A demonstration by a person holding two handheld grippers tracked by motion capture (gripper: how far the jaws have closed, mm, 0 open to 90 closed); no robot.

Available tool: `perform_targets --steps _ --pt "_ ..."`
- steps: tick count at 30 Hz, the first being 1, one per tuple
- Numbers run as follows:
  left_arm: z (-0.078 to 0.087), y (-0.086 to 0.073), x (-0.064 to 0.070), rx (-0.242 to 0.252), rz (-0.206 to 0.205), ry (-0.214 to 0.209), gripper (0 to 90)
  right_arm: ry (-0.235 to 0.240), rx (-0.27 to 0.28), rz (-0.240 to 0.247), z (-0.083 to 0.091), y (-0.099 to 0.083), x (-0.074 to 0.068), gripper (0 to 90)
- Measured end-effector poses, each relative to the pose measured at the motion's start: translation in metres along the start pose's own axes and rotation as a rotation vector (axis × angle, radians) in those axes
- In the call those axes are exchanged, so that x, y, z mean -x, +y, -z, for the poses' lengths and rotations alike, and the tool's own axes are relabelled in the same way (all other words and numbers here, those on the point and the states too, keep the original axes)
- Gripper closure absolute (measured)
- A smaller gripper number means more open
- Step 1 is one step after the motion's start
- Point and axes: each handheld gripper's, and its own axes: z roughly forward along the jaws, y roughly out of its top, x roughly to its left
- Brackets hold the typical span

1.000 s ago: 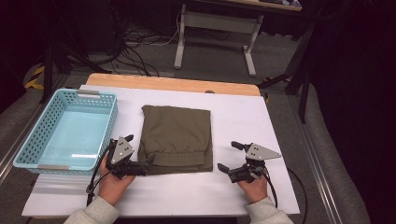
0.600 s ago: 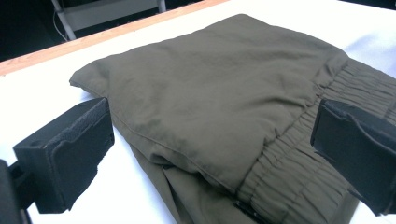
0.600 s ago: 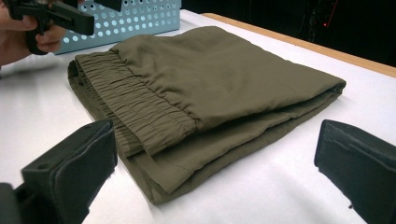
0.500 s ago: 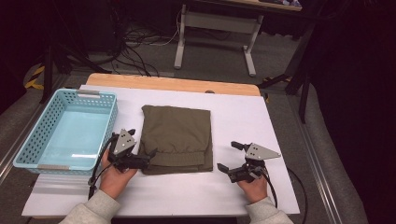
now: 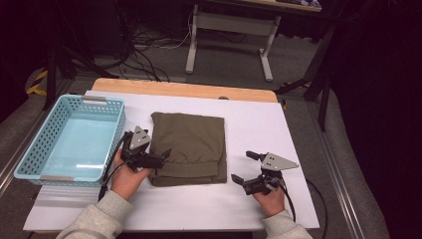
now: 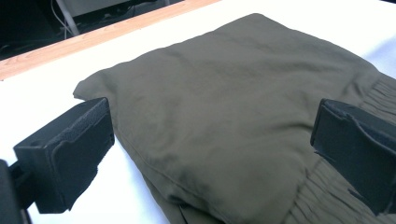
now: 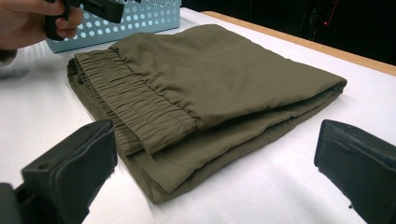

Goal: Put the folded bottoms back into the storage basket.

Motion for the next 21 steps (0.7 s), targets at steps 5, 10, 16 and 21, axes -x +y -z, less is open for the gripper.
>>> perform_targets --steps 5,10,16,21 --pt "-0.006 0.007 -0.002 -0.011 -0.001 0.006 0.4 0.004 -0.001 -0.001 0.000 0.000 0.000 0.0" --pt "-0.016 0.013 -0.009 -0.030 0.012 0.017 0.4 0.003 -0.001 -0.001 0.000 0.000 0.000 0.0" --pt "-0.023 0.019 -0.015 -0.044 0.028 0.033 0.5 0.002 -0.002 -0.001 0.000 0.000 0.000 0.0" --pt "-0.027 0.025 -0.017 -0.040 0.033 0.047 0.5 0.004 -0.002 -0.001 -0.001 0.000 0.000 0.0"
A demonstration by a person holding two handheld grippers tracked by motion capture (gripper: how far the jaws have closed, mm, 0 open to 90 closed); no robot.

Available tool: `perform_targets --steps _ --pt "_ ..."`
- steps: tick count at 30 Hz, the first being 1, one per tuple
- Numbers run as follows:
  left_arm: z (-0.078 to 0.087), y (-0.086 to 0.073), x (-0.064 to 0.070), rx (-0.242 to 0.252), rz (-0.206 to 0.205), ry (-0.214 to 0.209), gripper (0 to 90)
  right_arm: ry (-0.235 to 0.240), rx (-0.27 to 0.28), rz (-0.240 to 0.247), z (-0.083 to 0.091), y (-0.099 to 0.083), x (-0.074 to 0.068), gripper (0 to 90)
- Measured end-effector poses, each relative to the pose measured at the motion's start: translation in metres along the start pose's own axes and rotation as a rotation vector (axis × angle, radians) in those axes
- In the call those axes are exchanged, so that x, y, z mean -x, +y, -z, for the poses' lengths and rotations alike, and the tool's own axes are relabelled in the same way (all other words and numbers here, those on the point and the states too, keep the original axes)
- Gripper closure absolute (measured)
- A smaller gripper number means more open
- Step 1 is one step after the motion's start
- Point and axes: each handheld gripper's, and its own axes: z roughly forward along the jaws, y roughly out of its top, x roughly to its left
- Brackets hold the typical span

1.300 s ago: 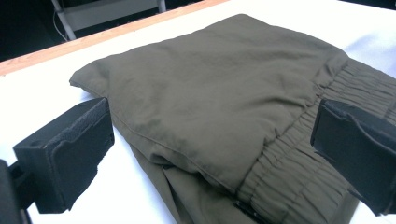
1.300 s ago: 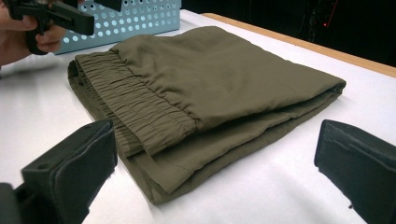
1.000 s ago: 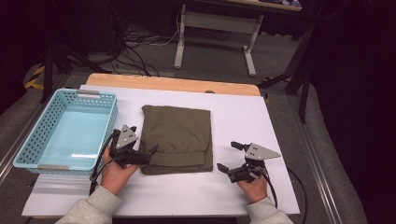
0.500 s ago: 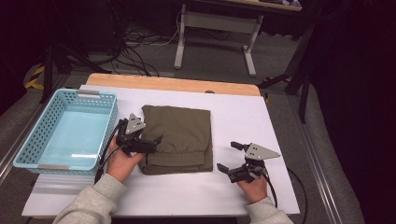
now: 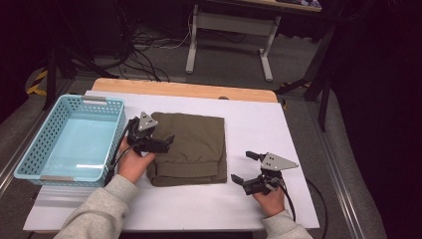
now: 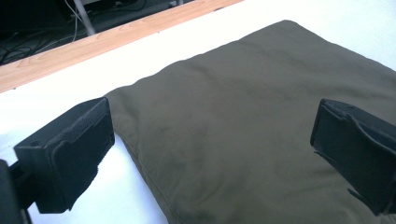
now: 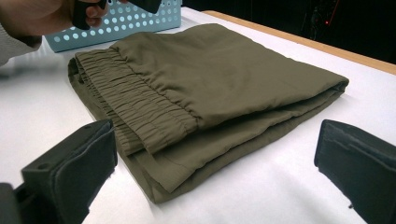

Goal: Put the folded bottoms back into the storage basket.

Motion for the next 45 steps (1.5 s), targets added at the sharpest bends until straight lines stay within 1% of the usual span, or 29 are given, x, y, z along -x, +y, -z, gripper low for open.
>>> perform_targets --steps 4,5,9,11,12,13,18,24,25,27,28,29,31,33,34,37,38,39,41,45 --pt "-0.003 0.004 -0.001 -0.005 0.012 0.005 0.5 0.000 -0.001 0.000 0.000 0.000 0.000 0.0" --pt "-0.004 0.005 -0.002 -0.001 0.010 0.014 0.5 0.001 0.000 -0.001 0.000 0.000 0.000 0.0" --pt "-0.007 0.008 -0.002 -0.012 0.022 0.021 0.5 0.001 -0.001 0.001 0.000 0.000 0.000 0.0" --pt "-0.009 0.010 -0.003 -0.016 0.022 0.026 0.5 -0.003 -0.001 0.005 0.000 0.000 0.000 0.0" --pt "-0.009 0.011 -0.003 -0.016 0.016 0.036 0.5 -0.002 0.000 0.005 0.000 0.000 0.000 0.0" --pt "-0.010 0.013 -0.003 -0.019 0.022 0.035 0.5 0.000 0.000 0.005 0.000 0.000 -0.001 0.0" --pt "-0.013 0.018 -0.004 -0.022 0.016 0.048 0.7 -0.002 0.000 0.006 0.000 0.000 -0.001 0.0" --pt "-0.020 0.023 -0.005 -0.053 0.027 0.085 0.9 0.001 -0.001 0.008 0.000 0.000 -0.001 0.0" --pt "-0.020 0.023 -0.005 -0.053 0.027 0.085 1.0 0.000 -0.001 0.007 0.000 0.000 -0.001 0.0" --pt "-0.022 0.025 -0.006 -0.055 0.038 0.096 1.1 0.001 -0.002 0.009 -0.001 0.000 -0.001 0.0" --pt "-0.022 0.025 -0.006 -0.055 0.038 0.096 1.1 0.001 -0.002 0.009 -0.001 0.000 -0.001 0.0" --pt "-0.023 0.025 -0.006 -0.057 0.049 0.095 1.1 0.002 -0.002 0.009 -0.001 0.000 -0.001 0.0" --pt "-0.026 0.026 -0.008 -0.071 0.055 0.105 1.2 0.000 -0.003 0.010 0.000 0.000 -0.001 0.0" --pt "-0.027 0.026 -0.008 -0.075 0.055 0.109 1.3 0.001 -0.002 0.010 -0.001 0.000 -0.001 0.0" --pt "-0.028 0.026 -0.009 -0.080 0.057 0.112 1.3 -0.001 -0.005 0.010 -0.001 0.000 -0.001 0.0" --pt "-0.032 0.028 -0.013 -0.122 0.077 0.144 1.3 -0.001 -0.005 0.011 -0.001 0.000 -0.001 0.0" --pt "-0.032 0.028 -0.013 -0.122 0.077 0.144 1.5 -0.001 -0.005 0.011 -0.001 0.000 -0.001 0.0" --pt "-0.035 0.028 -0.015 -0.135 0.103 0.149 1.9 -0.001 -0.005 0.010 -0.001 0.000 -0.001 0.0" --pt "-0.037 0.028 -0.018 -0.139 0.121 0.149 2.1 0.000 -0.005 0.011 -0.001 0.000 -0.001 0.0" --pt "-0.042 0.028 -0.021 -0.154 0.128 0.159 2.1 0.001 -0.006 0.011 -0.001 0.000 -0.001 0.0"
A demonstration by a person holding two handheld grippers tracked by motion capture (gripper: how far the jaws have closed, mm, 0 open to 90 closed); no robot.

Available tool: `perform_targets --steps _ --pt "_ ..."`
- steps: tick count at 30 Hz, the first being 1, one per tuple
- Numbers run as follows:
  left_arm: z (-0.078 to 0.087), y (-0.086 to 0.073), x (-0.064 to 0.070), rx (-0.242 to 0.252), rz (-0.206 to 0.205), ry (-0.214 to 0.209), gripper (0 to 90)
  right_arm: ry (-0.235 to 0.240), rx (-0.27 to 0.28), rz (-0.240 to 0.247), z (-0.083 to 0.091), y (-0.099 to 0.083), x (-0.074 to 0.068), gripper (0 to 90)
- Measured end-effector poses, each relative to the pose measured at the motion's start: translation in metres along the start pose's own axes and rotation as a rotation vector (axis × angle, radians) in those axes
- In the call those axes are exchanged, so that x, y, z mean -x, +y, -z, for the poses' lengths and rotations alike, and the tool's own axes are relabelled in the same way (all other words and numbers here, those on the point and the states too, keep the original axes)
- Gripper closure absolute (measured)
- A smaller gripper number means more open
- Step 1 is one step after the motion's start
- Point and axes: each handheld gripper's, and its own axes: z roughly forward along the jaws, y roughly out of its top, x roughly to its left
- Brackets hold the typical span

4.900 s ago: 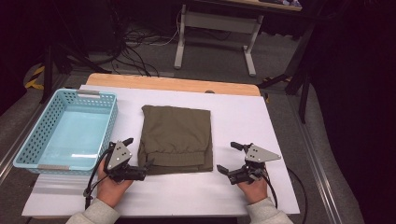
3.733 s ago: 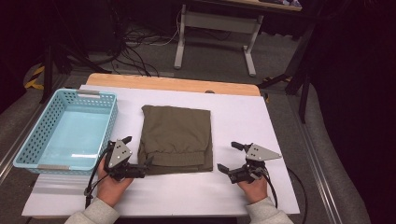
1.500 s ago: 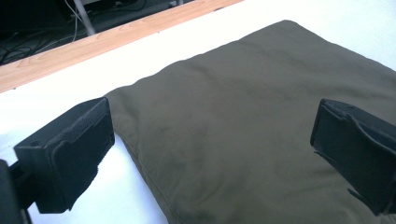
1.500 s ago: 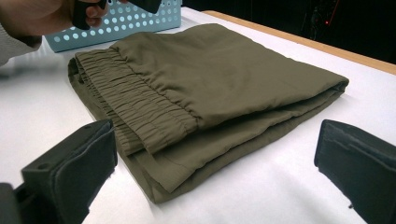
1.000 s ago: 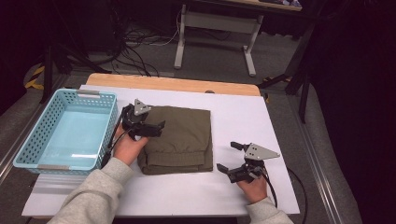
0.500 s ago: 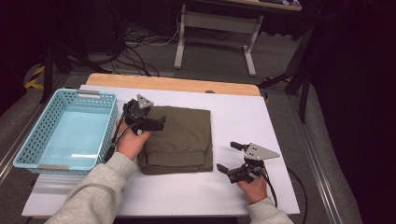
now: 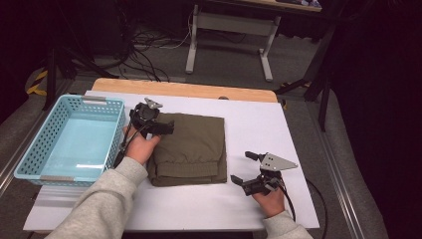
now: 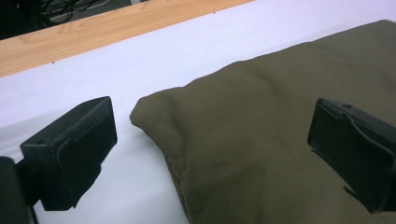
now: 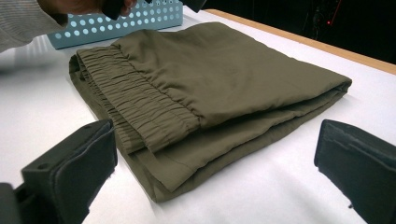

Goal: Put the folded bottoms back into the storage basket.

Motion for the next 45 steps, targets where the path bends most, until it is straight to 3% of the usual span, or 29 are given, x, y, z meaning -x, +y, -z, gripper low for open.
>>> perform_targets --steps 20,23,27,35,45 --pt "-0.030 -0.001 -0.007 -0.090 0.011 0.043 2.1 0.024 0.004 -0.010 -0.001 0.000 0.000 0.0" --pt "-0.033 -0.002 -0.007 -0.095 0.008 0.040 2.2 0.024 0.005 -0.010 -0.001 0.000 0.000 0.0" --pt "-0.041 -0.004 -0.009 -0.119 0.043 0.034 2.7 0.030 0.005 -0.012 -0.001 -0.001 0.001 0.0" --pt "-0.052 -0.008 -0.008 -0.154 0.041 0.024 2.4 0.036 0.004 -0.013 -0.002 -0.001 0.001 0.0" --pt "-0.060 -0.010 -0.003 -0.156 0.024 0.023 1.3 0.042 0.003 -0.014 -0.002 -0.001 0.001 0.0"
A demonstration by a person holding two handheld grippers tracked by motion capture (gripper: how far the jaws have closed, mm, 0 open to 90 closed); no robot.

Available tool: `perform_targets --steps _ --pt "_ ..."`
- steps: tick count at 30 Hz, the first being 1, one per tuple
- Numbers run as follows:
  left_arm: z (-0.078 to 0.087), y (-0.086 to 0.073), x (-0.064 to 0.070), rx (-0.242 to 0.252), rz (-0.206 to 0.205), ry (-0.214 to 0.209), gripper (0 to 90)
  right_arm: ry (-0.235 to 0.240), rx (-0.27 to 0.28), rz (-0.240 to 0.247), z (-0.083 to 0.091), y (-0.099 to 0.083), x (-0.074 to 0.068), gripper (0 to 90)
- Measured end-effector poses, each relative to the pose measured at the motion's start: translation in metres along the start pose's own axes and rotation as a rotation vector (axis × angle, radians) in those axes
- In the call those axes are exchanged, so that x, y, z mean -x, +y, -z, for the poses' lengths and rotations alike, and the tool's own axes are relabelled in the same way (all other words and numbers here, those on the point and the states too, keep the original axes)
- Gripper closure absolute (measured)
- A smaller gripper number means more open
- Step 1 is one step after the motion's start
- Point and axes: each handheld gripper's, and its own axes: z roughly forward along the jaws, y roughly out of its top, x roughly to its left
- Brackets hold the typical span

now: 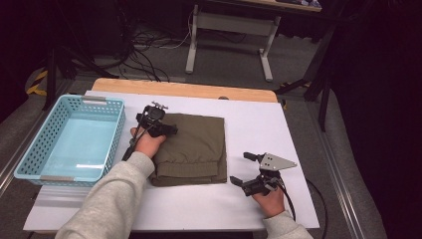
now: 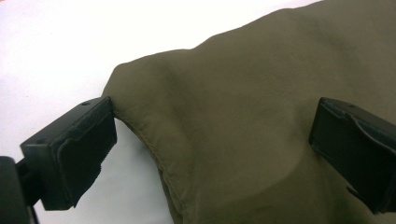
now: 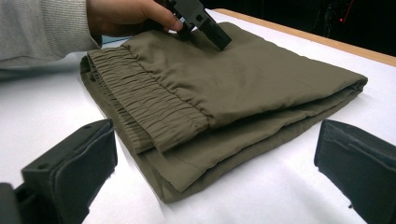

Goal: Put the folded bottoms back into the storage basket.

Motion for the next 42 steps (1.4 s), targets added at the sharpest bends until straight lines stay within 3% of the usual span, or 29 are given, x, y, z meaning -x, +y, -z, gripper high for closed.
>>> perform_targets --steps 3,5,7,10,12,36,42 --pt "-0.002 -0.001 0.000 -0.002 0.006 -0.011 0.8 0.000 0.001 0.000 0.000 0.000 0.000 0.0" --pt "-0.005 -0.004 -0.001 -0.023 -0.006 -0.055 0.1 0.001 0.000 0.001 0.000 0.000 0.000 0.0" --pt "-0.006 -0.005 -0.002 -0.022 -0.007 -0.065 0.0 0.001 -0.001 0.000 0.000 0.000 0.000 0.0" --pt "-0.007 -0.008 -0.003 0.007 -0.002 -0.082 0.0 0.000 -0.001 0.001 0.000 0.000 0.000 0.0" --pt "-0.007 -0.010 -0.003 0.025 -0.002 -0.081 0.0 -0.002 -0.002 0.001 0.000 0.000 0.000 0.0" --pt "-0.007 -0.011 -0.003 0.027 0.007 -0.084 0.1 -0.007 -0.002 0.001 0.000 0.000 0.000 0.0" --pt "-0.006 -0.011 -0.001 0.029 0.018 -0.066 2.3 -0.007 -0.002 0.001 0.000 0.000 0.000 0.0"
